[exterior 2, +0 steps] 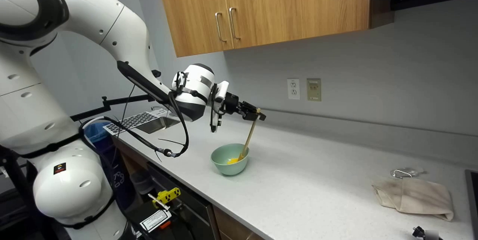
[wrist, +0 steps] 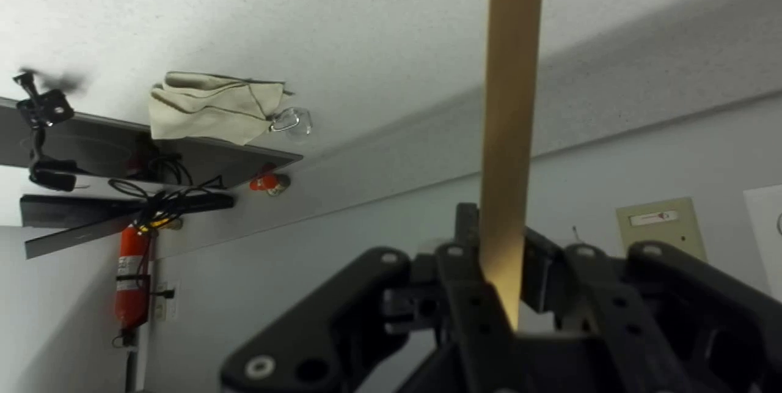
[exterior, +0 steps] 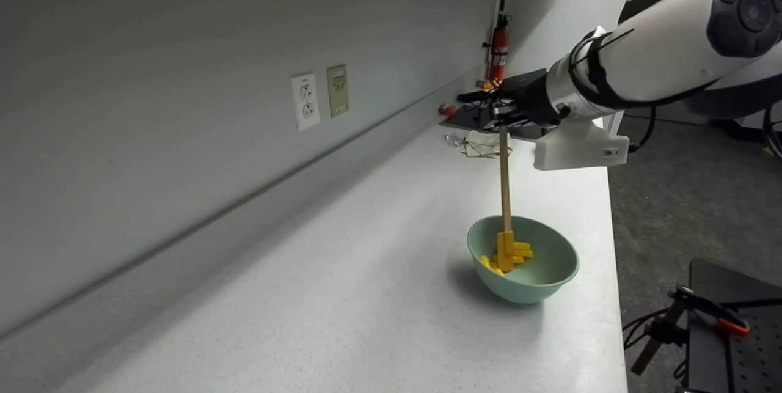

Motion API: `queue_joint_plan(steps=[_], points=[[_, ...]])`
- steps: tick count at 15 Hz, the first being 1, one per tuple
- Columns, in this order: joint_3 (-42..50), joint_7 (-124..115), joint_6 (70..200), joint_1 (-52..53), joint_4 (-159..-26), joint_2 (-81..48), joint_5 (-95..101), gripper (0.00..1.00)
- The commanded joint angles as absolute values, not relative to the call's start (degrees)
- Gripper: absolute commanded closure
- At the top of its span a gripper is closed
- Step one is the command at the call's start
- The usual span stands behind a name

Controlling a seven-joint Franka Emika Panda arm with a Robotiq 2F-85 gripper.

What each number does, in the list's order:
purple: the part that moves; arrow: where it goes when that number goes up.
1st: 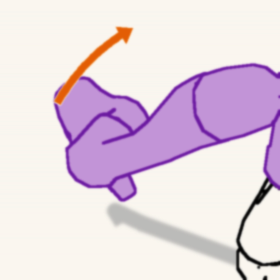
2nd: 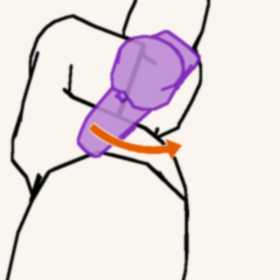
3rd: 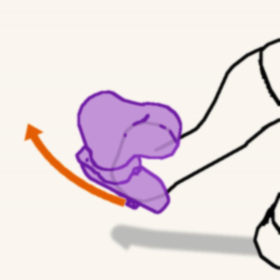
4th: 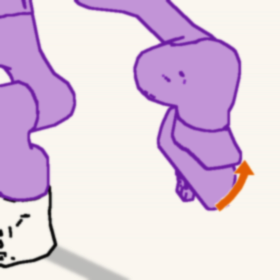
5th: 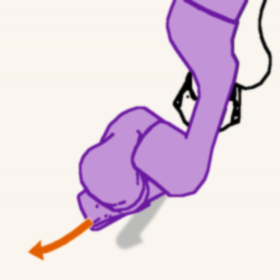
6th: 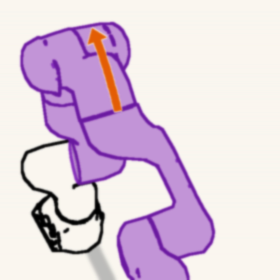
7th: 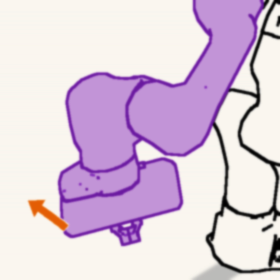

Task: Use the ladle to stir in the bowl

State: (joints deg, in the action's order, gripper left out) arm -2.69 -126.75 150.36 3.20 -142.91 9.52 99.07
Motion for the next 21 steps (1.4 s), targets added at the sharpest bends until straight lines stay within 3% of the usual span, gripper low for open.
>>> queue_joint_plan(steps=[1, 10, 17, 21], points=[[-3.8, -127.2, 144.7, 3.4, -143.8, 11.1, 99.3, 0.98], [-2.7, -125.9, 146.6, 4.4, -143.3, 10.3, 99.2, 0.98], [-2.1, -127.3, 156.5, 3.7, -142.9, 9.0, 98.9, 0.98], [-2.9, -126.6, 151.7, 3.7, -143.2, 10.2, 100.3, 0.98]])
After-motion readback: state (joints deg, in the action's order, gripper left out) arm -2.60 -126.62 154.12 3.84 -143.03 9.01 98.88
